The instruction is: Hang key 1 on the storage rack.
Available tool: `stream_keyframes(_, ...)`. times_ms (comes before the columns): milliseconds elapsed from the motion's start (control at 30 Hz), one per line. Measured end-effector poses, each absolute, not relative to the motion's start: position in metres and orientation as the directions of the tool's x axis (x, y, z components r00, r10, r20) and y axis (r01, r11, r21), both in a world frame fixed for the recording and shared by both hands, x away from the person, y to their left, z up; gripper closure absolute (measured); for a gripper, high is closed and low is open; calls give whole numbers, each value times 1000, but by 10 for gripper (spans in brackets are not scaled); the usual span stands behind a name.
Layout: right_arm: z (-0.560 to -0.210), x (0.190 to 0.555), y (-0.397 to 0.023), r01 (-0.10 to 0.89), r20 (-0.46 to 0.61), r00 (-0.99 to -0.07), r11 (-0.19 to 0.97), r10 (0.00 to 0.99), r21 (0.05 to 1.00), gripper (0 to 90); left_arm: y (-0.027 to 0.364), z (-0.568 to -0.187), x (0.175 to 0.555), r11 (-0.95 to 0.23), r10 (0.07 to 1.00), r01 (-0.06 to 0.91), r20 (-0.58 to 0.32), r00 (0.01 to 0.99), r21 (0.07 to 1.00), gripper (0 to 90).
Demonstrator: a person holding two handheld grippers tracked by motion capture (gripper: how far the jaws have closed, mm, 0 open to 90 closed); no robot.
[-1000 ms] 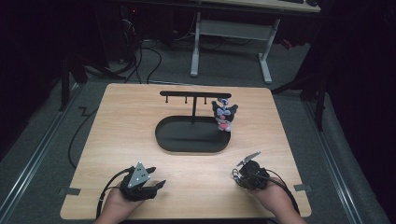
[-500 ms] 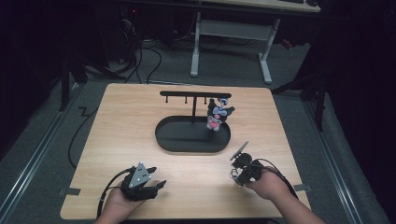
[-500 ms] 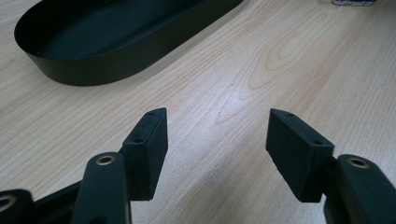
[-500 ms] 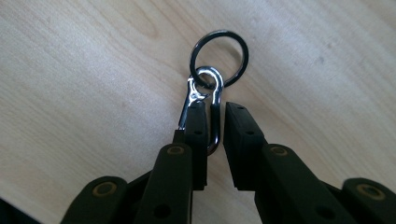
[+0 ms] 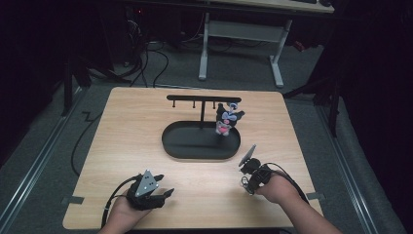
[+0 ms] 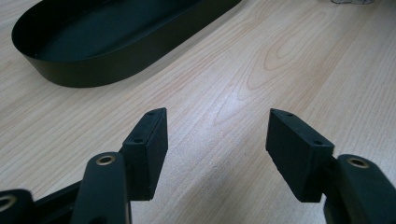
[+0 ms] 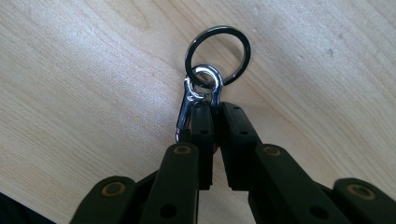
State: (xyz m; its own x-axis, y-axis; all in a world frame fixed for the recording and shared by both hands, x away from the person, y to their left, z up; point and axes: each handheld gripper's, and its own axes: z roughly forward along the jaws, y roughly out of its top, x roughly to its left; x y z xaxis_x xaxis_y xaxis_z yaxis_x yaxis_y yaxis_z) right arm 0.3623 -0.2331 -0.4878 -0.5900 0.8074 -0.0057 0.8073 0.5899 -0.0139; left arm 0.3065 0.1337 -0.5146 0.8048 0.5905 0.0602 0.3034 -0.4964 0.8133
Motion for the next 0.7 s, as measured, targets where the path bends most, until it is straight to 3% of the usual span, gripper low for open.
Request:
stream_keyframes(300,-488,361,-232,761,-21,-648,648,761,-9,853,134,-515,307,-492,596,302,63,801,816,396)
stream_keyframes(700,-460,355,-249,775,-22,-630,630,777,56,854,134,-514,309,-486,599,292,71,798,824,396)
